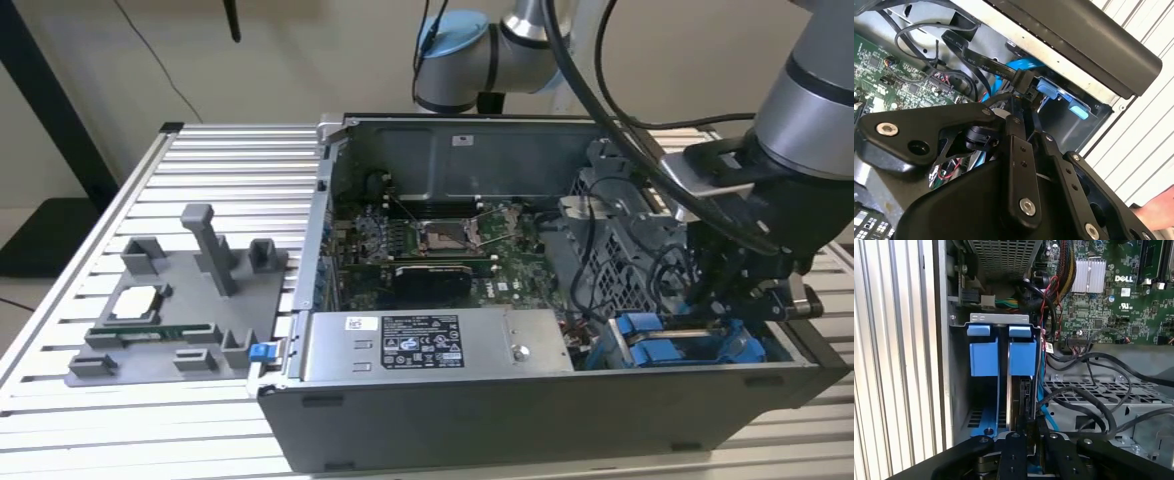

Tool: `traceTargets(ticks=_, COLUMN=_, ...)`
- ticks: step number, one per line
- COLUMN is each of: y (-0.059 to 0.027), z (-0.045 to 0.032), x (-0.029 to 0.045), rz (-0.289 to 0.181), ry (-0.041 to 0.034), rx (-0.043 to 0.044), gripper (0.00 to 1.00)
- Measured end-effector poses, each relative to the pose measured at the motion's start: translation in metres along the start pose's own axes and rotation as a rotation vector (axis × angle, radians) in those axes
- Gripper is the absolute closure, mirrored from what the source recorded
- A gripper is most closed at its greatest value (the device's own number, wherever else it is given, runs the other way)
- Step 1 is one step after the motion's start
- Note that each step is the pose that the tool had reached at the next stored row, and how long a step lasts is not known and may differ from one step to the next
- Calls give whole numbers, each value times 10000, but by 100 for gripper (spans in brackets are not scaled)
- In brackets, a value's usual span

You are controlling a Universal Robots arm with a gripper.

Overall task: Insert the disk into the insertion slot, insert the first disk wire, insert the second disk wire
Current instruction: 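Insert the first disk wire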

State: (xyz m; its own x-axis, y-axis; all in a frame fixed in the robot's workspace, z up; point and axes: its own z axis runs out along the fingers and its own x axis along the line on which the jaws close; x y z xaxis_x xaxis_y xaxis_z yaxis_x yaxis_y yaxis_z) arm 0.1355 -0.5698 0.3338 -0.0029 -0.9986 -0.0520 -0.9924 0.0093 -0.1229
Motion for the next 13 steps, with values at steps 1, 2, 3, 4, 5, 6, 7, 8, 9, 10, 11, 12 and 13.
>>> traceTargets(ticks=1, y=2, z=15, x=1, rz=14, ry=2, rx=1, gripper=100)
traceTargets(ticks=2, y=4, z=30, x=2, rz=26, ry=9, rx=2, gripper=100)
traceTargets(ticks=3, y=5, z=43, x=2, rz=35, ry=17, rx=2, gripper=100)
traceTargets(ticks=4, y=7, z=59, x=3, rz=41, ry=17, rx=3, gripper=100)
traceTargets(ticks=5, y=10, z=77, x=4, rz=46, ry=15, rx=3, gripper=100)
traceTargets(ticks=6, y=12, z=94, x=5, rz=47, ry=14, rx=3, gripper=100)
traceTargets(ticks=7, y=13, z=104, x=6, rz=48, ry=11, rx=4, gripper=100)
traceTargets(ticks=8, y=14, z=107, x=5, rz=49, ry=9, rx=2, gripper=100)
traceTargets(ticks=9, y=14, z=108, x=5, rz=49, ry=7, rx=2, gripper=0)
traceTargets(ticks=10, y=15, z=122, x=3, rz=52, ry=-28, rx=3, gripper=0)
traceTargets(ticks=11, y=15, z=126, x=5, rz=53, ry=-31, rx=3, gripper=0)
traceTargets(ticks=12, y=13, z=106, x=6, rz=51, ry=-11, rx=-2, gripper=0)
traceTargets(ticks=13, y=11, z=81, x=4, rz=50, ry=6, rx=-6, gripper=0)
